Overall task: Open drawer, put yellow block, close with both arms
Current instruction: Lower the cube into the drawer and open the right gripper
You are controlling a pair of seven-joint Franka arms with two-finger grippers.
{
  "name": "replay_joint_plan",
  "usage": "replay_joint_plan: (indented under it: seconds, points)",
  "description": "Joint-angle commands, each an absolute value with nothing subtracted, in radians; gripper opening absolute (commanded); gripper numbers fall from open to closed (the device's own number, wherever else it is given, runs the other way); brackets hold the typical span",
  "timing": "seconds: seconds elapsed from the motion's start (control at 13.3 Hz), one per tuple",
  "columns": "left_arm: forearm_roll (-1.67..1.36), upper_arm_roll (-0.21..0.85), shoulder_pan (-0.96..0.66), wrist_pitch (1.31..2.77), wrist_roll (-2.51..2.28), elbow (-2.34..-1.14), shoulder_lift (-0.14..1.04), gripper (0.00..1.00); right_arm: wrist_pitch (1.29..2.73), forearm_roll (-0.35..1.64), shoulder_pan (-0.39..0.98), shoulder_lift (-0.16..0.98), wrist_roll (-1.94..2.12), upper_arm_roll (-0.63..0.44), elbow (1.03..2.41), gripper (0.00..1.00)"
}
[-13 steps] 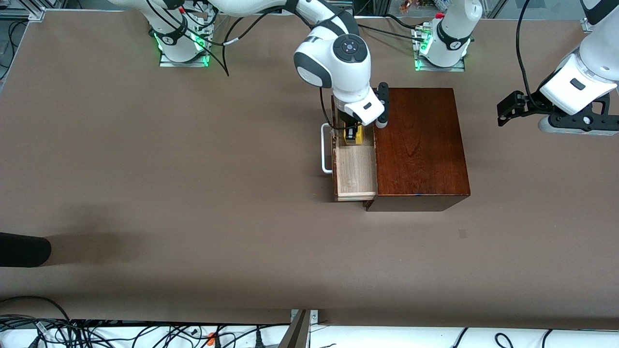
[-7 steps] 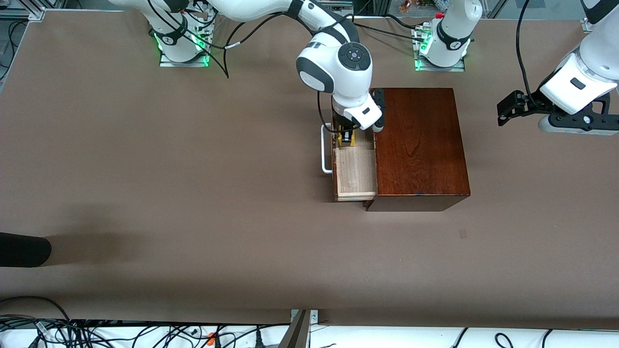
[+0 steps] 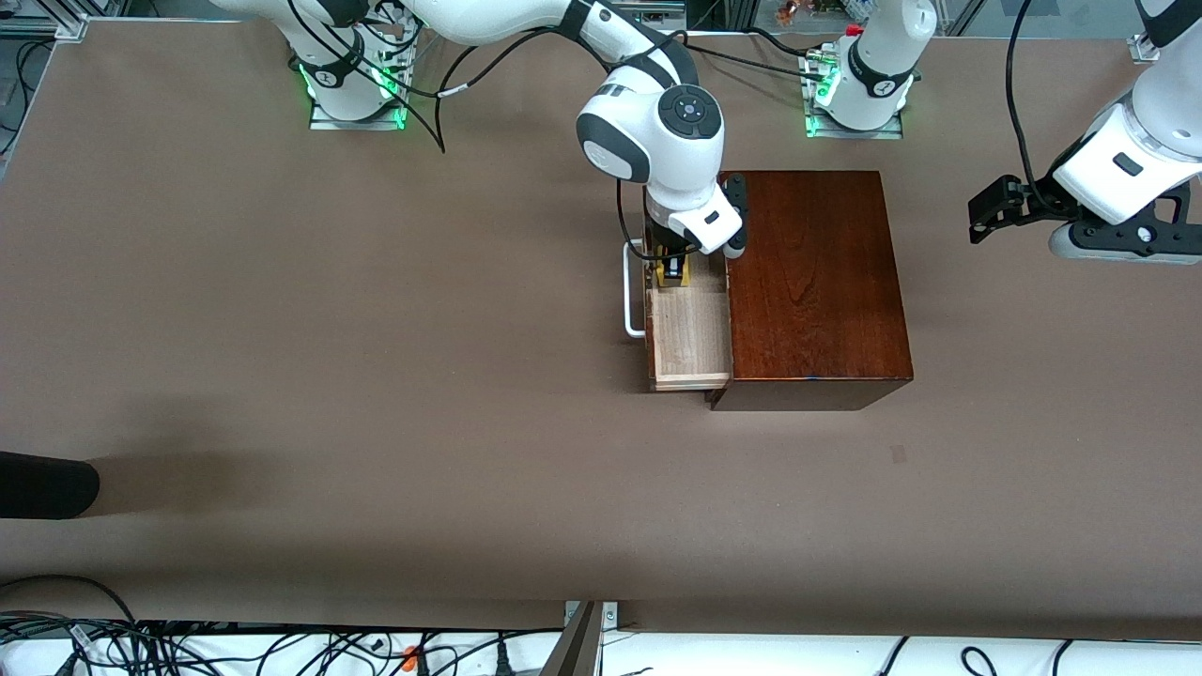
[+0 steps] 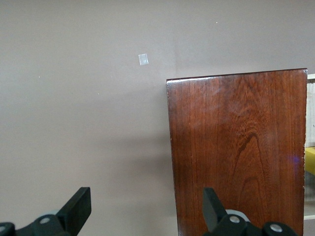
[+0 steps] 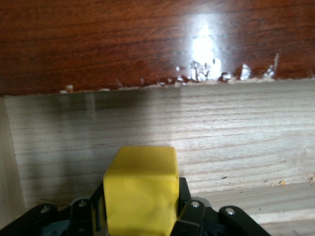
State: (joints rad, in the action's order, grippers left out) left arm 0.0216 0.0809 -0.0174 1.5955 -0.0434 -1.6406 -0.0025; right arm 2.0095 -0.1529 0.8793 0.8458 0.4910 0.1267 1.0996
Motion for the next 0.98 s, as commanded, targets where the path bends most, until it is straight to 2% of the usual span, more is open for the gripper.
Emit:
replay_joint_plan:
  seconds: [0.0,0.23,0.45,0.9]
  points:
    - [0.035,0.086,-0.020,1.565,-0.022,-1.592,0.025,1.00,1.990,-0.172,0.879,0.862,0.489,0.112,1.062,1.00]
    - [0.031,0.086,-0.015,1.549,-0.021,-1.592,0.034,1.00,1.948,-0.163,0.876,0.842,0.462,0.114,1.002,1.00]
    - [0.029,0.092,-0.028,1.520,-0.020,-1.592,0.043,1.00,1.884,-0.129,0.838,0.760,0.445,0.115,0.973,1.00]
    - [0.029,0.135,-0.055,1.460,0.240,-1.592,0.095,1.00,1.633,-0.005,0.585,0.566,0.448,0.114,0.974,1.00]
